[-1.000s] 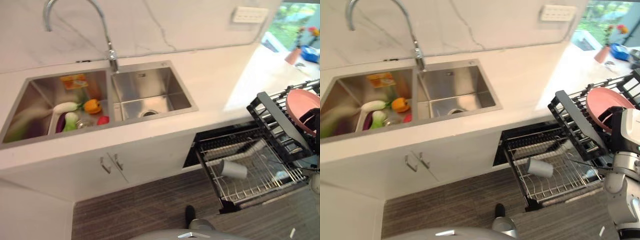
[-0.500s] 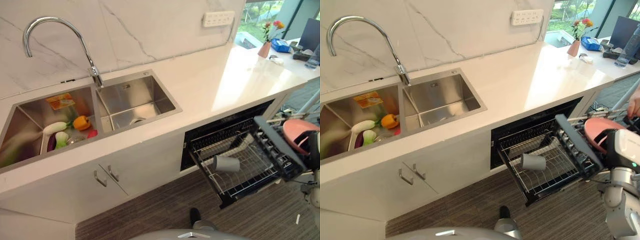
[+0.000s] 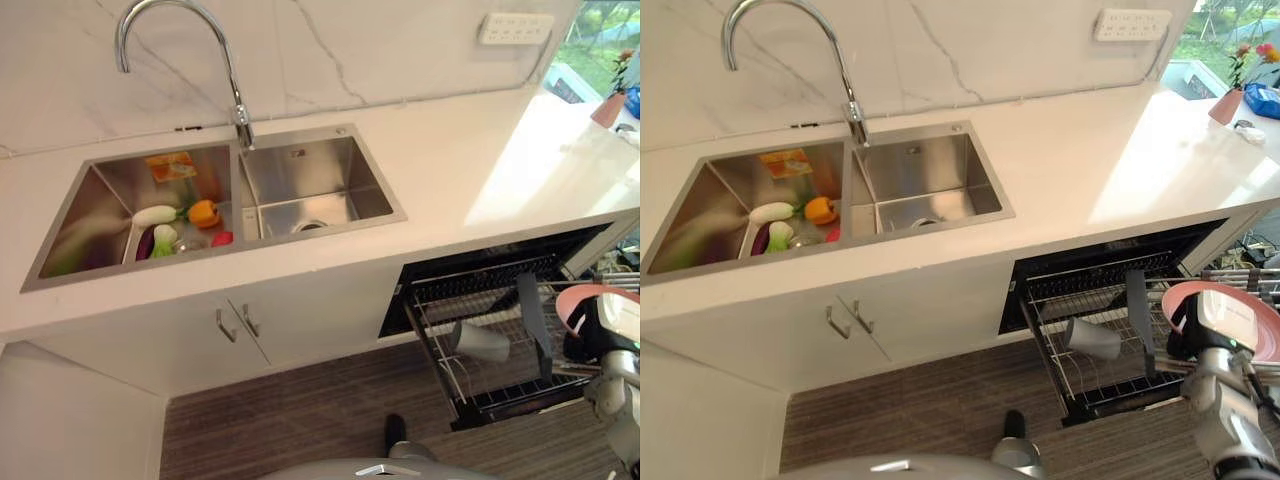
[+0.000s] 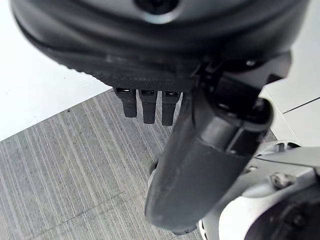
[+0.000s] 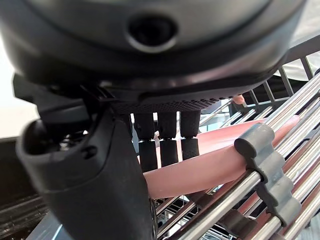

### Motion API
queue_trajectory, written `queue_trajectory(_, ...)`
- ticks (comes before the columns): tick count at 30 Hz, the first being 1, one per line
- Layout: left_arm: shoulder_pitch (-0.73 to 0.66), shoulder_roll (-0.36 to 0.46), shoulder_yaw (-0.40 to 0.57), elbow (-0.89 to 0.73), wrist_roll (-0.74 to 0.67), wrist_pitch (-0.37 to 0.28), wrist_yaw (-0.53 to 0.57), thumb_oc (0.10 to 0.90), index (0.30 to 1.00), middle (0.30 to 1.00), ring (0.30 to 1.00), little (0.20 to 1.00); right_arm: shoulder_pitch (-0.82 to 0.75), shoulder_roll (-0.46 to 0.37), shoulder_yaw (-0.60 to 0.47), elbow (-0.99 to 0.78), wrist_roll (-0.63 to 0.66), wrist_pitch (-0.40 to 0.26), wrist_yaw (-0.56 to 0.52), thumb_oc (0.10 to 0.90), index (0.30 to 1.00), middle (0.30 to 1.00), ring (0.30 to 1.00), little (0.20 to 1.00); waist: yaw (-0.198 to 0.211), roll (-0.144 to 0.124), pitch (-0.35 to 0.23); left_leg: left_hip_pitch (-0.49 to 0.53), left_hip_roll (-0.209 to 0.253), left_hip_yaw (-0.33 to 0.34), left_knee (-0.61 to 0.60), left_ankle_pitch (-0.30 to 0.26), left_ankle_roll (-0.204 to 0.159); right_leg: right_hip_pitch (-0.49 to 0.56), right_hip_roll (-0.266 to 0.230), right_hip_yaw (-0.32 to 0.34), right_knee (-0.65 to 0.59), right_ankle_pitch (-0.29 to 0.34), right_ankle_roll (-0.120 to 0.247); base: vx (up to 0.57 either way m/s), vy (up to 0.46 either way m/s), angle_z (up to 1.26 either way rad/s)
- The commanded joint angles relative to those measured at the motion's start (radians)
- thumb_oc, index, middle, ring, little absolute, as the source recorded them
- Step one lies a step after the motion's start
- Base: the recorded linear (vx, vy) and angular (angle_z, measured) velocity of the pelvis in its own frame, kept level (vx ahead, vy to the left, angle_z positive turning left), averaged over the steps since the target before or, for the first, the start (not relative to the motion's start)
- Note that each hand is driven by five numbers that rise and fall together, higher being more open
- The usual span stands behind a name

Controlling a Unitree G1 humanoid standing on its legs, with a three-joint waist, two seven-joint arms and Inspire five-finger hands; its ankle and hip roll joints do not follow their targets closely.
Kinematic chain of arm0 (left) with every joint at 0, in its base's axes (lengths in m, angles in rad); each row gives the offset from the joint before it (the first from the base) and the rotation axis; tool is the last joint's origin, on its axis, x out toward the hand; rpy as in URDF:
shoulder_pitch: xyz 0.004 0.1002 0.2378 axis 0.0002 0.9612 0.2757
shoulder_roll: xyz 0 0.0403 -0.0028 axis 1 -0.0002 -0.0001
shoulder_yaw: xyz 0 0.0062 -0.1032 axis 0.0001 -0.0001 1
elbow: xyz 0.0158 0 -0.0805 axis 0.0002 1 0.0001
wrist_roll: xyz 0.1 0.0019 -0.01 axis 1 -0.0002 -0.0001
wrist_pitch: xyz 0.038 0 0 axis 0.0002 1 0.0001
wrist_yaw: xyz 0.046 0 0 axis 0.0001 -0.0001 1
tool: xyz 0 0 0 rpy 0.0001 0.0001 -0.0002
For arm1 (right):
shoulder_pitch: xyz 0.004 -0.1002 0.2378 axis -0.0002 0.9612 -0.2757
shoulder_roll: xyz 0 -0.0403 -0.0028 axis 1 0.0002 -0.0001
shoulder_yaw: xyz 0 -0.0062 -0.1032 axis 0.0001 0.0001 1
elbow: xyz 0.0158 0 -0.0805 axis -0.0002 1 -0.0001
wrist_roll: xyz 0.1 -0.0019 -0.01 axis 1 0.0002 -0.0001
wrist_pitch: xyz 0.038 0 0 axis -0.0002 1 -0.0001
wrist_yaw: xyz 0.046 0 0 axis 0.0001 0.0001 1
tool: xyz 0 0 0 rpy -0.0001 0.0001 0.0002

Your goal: Place the dishes in the dishwasher.

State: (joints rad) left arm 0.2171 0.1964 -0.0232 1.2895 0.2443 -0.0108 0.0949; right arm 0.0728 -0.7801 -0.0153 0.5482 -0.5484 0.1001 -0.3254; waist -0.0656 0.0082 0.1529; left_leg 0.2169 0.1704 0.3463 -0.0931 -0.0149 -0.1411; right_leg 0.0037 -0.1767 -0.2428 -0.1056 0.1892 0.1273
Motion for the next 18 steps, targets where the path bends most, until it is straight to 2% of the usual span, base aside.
queue_trajectory(1,-0.063,0.041,-0.050,0.017,-0.037,-0.002,0.018,0.800,0.900,0.900,0.900,0.900,-0.209,-0.056,0.038,-0.051,0.042,-0.068,-0.060,0.400,0.300,0.300,0.300,0.300,0.055,-0.019,0.032,-0.013,-0.042,-0.072,0.131,-0.158,0.070,-0.061,-0.066,-0.074,0.029,-0.034,0.069,0.02,-0.040,0.21)
queue_trajectory(4,-0.064,0.040,-0.049,0.017,-0.037,-0.002,0.018,0.800,0.900,0.900,0.900,0.900,-0.213,-0.056,0.042,-0.047,0.042,-0.069,-0.061,0.400,0.300,0.300,0.300,0.300,0.054,-0.019,0.032,-0.014,-0.042,-0.072,0.131,-0.157,0.070,-0.061,-0.066,-0.075,0.029,-0.034,0.069,0.00,-0.014,0.20)
queue_trajectory(9,-0.069,0.041,-0.081,-0.003,-0.073,-0.009,0.034,0.800,0.900,0.900,0.900,0.900,-0.323,-0.048,0.107,0.069,0.088,-0.056,-0.076,0.400,0.300,0.300,0.300,0.300,0.074,0.003,0.065,-0.068,-0.032,-0.105,0.125,-0.126,0.056,-0.080,-0.064,-0.107,0.028,-0.045,0.061,-0.02,-0.054,0.20)
queue_trajectory(18,-0.095,0.033,-0.124,-0.030,-0.114,-0.017,0.060,0.800,0.900,0.900,0.900,0.900,-0.413,0.019,0.183,0.150,0.112,-0.043,-0.099,0.400,0.300,0.300,0.300,0.300,0.089,0.027,0.118,-0.137,-0.009,-0.137,0.133,-0.091,0.036,-0.107,-0.056,-0.132,0.029,-0.061,0.049,-0.03,-0.041,0.19)
